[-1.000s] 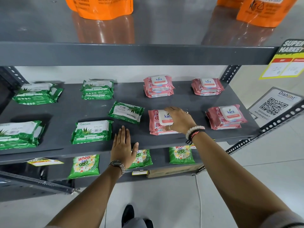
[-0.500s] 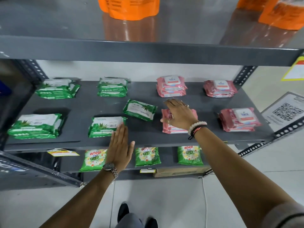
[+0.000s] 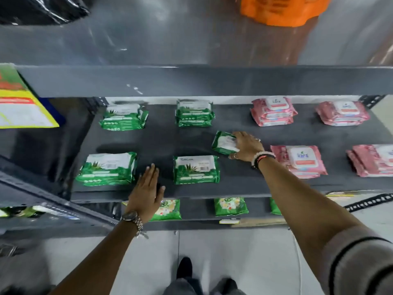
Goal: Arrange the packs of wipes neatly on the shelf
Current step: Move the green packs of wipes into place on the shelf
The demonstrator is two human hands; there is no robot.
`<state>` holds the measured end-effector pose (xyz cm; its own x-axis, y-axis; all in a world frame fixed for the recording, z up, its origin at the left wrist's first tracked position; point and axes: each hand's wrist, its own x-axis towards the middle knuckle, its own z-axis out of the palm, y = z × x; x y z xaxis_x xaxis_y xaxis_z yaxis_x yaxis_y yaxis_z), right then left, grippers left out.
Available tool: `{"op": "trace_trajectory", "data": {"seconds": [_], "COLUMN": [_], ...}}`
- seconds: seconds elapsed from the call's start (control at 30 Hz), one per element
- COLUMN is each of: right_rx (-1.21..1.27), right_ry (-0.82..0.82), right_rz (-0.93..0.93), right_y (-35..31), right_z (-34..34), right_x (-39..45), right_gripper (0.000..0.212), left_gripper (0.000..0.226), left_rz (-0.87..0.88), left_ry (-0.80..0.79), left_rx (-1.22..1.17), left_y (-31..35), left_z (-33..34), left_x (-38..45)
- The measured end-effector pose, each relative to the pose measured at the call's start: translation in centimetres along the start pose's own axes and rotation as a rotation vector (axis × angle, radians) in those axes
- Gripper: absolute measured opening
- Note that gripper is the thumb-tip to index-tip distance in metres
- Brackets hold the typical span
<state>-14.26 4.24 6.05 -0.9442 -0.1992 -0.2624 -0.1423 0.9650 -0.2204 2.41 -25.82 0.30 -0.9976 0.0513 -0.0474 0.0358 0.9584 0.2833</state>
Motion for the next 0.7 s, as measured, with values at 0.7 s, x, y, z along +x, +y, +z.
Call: {"op": "trace_trajectory", "data": {"seconds": [0.7], "right_rx": [-0.036], "right_ry": [0.007], "right_rz": [-0.277], "right_y": [-11.5], "right_z": [1.8], "right_x": [-5.5], "right_gripper": [0.086], "left_gripper": [0.062], "left_rz": [0.137], "left_ry": [0.072], "left_rx": [0.020], "left_y": [-2.7], "left_z": [1.0], "left_x": [0.5]}}
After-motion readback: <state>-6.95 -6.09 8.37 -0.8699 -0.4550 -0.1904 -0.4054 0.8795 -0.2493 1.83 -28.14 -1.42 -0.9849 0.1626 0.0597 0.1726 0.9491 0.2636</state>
